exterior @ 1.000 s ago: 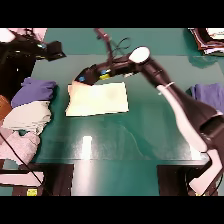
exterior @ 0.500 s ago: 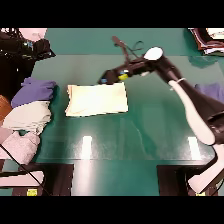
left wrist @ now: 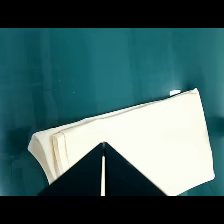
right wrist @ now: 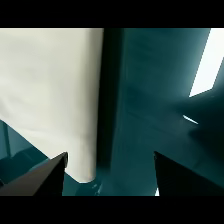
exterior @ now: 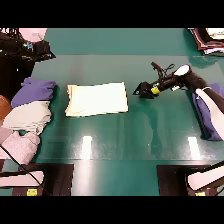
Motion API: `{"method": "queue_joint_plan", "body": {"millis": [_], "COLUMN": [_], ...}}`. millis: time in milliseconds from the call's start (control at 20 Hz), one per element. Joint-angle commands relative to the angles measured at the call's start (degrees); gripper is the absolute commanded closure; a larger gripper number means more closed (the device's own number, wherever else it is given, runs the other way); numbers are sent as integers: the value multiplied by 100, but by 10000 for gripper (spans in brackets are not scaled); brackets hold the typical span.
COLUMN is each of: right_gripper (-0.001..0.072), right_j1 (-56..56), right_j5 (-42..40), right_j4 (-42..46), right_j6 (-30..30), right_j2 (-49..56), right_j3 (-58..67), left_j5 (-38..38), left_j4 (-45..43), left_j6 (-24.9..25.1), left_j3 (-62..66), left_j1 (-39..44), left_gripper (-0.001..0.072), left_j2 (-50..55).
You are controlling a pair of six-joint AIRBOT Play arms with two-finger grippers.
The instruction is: Fold the shirts.
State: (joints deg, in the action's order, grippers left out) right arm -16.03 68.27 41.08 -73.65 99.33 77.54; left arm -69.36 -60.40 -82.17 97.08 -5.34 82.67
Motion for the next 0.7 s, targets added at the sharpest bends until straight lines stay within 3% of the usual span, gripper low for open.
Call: {"method": "queue_joint_plan", "body": {"millis": [0,150,300,400,550,600,650], "right_gripper": [87,87,111,232,609,698,697], "right_j1": [-162,-667,-1108,-1340,-1482,-1480,-1445], "right_j5": [-166,-83,-101,-103,-4,-4,-15], "right_j4": [-262,-367,-1128,-1432,-1432,-1432,-1364], "right_j6": [-83,-83,-83,-81,170,278,310], "right_j2": [310,911,1526,1891,2149,2127,2072], "right_j3": [-177,529,1248,1698,2245,2330,2413], "left_j5": [-9,-15,-17,-63,-170,-227,-278], "left_j4": [2,0,4,13,61,79,81], "left_j6": [11,11,11,11,11,11,11], "left_j3": [0,0,0,0,0,0,0], "left_j1": [-4,-4,-4,-4,-4,-4,0], "left_gripper": [686,686,686,686,686,687,686], "left_j2": [-4,-4,-4,-4,-4,-4,-7]}}
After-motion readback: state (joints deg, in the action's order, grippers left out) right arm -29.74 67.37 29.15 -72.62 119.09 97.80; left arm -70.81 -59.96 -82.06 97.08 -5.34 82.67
